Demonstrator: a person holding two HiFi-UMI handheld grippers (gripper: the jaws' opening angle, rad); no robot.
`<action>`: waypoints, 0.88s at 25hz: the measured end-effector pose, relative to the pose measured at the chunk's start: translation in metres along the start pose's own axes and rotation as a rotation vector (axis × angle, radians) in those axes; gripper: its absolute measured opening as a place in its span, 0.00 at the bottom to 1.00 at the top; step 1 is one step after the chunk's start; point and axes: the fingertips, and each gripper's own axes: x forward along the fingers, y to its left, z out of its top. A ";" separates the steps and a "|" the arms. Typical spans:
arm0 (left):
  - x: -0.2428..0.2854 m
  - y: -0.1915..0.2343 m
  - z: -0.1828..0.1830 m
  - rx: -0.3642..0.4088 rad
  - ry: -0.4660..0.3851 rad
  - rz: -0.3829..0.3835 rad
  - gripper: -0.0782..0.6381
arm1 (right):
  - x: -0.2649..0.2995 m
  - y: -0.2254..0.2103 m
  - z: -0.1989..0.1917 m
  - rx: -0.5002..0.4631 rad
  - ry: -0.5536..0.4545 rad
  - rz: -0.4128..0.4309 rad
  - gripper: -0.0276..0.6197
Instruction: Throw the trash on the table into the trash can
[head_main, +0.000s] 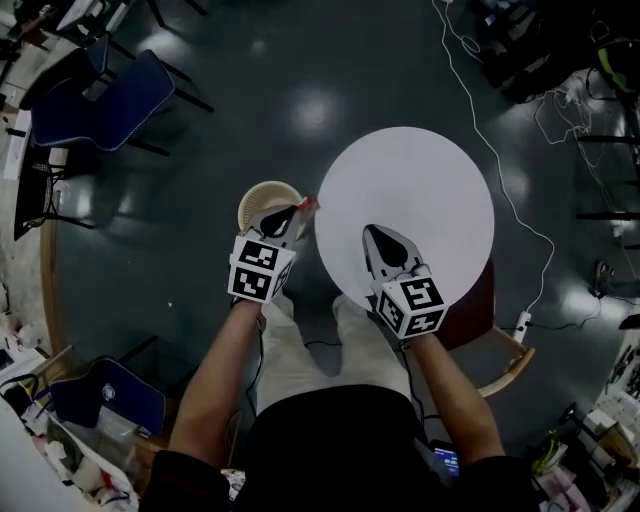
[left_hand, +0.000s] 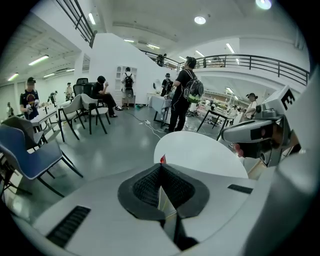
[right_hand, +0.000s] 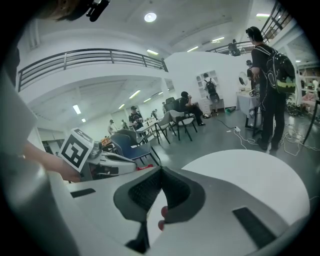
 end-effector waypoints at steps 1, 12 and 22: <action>-0.003 0.005 -0.004 -0.002 0.004 0.004 0.13 | 0.004 0.004 -0.003 0.002 0.005 0.001 0.07; -0.020 0.059 -0.050 -0.045 0.038 0.032 0.13 | 0.053 0.055 -0.025 0.016 0.037 0.034 0.07; -0.010 0.111 -0.103 -0.034 0.072 0.014 0.13 | 0.116 0.096 -0.059 0.065 0.053 0.033 0.07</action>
